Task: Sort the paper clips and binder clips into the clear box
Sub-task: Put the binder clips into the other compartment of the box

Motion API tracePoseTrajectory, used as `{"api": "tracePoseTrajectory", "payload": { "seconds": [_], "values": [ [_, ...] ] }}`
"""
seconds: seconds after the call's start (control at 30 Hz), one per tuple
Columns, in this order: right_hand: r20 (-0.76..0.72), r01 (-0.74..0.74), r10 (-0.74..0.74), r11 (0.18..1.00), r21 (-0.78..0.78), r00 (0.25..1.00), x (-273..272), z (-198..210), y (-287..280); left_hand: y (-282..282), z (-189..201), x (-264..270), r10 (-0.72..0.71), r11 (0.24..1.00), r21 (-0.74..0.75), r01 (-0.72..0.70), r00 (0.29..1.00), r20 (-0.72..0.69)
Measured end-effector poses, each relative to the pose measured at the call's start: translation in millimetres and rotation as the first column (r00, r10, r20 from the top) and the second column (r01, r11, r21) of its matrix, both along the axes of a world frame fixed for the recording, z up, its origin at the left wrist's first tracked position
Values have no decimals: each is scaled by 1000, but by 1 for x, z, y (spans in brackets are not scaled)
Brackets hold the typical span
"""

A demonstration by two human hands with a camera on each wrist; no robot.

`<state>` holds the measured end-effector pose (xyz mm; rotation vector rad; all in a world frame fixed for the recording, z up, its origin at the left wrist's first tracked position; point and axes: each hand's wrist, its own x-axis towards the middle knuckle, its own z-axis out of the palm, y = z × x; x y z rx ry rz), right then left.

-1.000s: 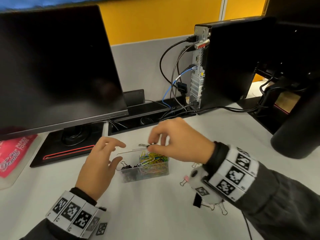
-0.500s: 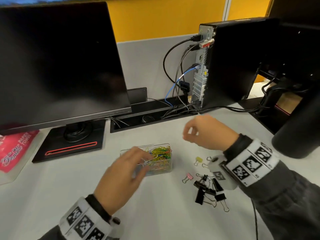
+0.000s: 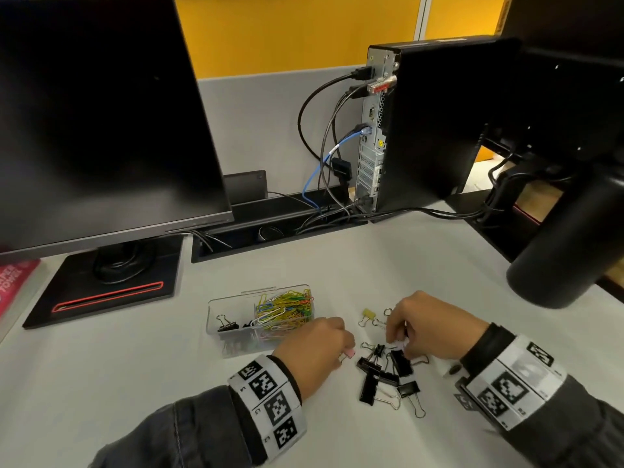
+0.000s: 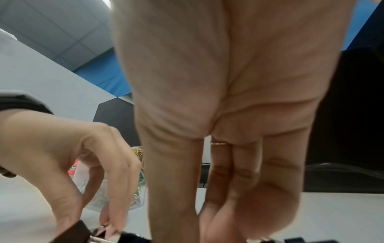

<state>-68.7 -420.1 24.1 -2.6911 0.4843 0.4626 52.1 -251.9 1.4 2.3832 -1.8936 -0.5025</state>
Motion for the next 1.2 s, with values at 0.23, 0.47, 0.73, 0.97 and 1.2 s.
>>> {"api": "tracePoseTrajectory", "payload": {
  "seconds": [0.23, 0.47, 0.73, 0.97, 1.2],
  "values": [
    [5, -47, 47, 999, 13, 999, 0, -2, -2, 5, 5, -4, 43, 999, -26, -44, 999, -33],
    [80, -60, 48, 984, 165, 996, -4, 2, -11, 14, 15, -6, 38, 986, -156, -54, 994, -106],
    [92, -151, 139, 979, 134, 986, 6, 4, 1, 70, 55, 43, 239, 828, -498, -257, 966, -100],
    [48, -65, 62, 995, 75, 997, 19, -13, 3, 104, 58, 79, 422, 796, -487, -359, 906, 22],
    [-51, -125, 125, 992, 3, 991, 19, -14, 8, 110, 43, 80, 501, 815, -374, -443, 862, 70]
  ]
}}
